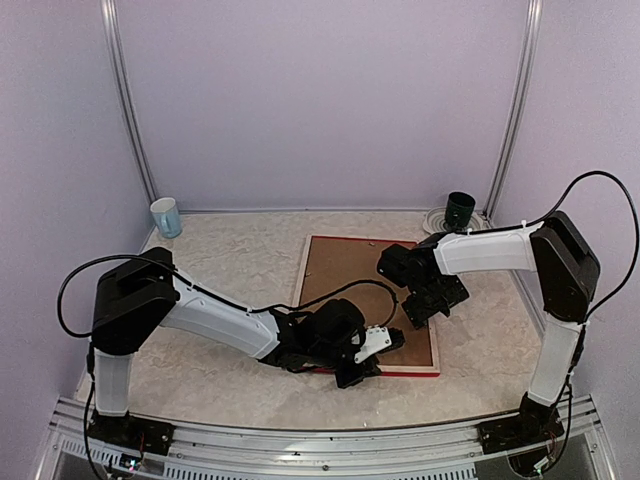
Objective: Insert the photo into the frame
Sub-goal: Press the fastener onto the backboard.
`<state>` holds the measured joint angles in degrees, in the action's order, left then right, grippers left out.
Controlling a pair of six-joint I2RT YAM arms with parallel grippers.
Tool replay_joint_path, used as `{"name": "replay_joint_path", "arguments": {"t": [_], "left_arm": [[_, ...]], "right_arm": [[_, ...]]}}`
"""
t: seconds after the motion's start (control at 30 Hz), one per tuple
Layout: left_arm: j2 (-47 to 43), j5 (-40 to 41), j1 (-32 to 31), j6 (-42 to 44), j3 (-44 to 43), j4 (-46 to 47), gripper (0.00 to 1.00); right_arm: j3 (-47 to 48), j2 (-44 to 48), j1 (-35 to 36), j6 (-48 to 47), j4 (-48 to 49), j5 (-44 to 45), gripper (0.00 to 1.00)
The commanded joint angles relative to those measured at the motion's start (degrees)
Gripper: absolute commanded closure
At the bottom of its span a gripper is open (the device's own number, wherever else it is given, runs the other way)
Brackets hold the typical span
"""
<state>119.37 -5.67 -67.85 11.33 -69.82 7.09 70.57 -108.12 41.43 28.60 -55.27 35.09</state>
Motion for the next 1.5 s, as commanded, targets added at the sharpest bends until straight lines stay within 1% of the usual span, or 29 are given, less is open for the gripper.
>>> {"name": "replay_joint_path", "arguments": {"t": [0.0,0.27,0.6,0.7,0.9,1.0,1.1,1.23,1.3,1.37,1.47], "left_arm": [[2.51,18.43,4.90,-9.33,-0.78,-0.02,1.00],[2.52,22.16,5.37,-13.73,-1.33,-0.46,1.00],[2.93,22.24,5.67,-15.32,-1.65,-0.64,1.00],[2.50,21.03,5.66,-15.01,-0.93,0.43,1.00],[0.26,20.82,5.64,-14.34,1.38,2.87,1.00],[-0.89,20.88,5.69,-14.08,2.51,4.10,0.97],[-1.91,20.61,5.69,-13.75,3.38,5.00,0.91],[-3.09,20.89,5.65,-13.68,4.59,6.34,0.88],[-3.92,20.56,5.67,-13.65,5.37,7.44,0.84],[-4.72,20.20,5.64,-13.81,6.41,8.55,0.78],[-6.44,19.74,5.66,-13.92,8.01,10.28,0.72]], "right_arm": [[-4.52,-4.52,0.43,0.44,-9.24,-8.95,0.04],[-5.76,-5.45,0.85,3.10,-9.98,-8.62,0.04],[-5.63,-3.24,0.83,4.79,-11.51,-7.96,0.04],[-4.39,-3.13,0.78,4.50,-10.19,-5.46,0.01],[0.40,-0.50,-0.94,2.52,-3.56,-4.86,0.01],[2.22,2.18,-2.28,0.90,-0.24,-6.04,0.01],[3.36,5.09,-3.07,-0.27,2.63,-7.24,0.01],[3.64,7.33,-3.63,-0.30,4.63,-7.56,0.01],[3.53,8.02,-3.89,-0.30,5.23,-7.65,0.01],[3.60,8.67,-4.25,-0.01,5.47,-7.22,0.01],[3.41,10.03,-4.66,0.39,6.44,-6.93,0.01]]}}
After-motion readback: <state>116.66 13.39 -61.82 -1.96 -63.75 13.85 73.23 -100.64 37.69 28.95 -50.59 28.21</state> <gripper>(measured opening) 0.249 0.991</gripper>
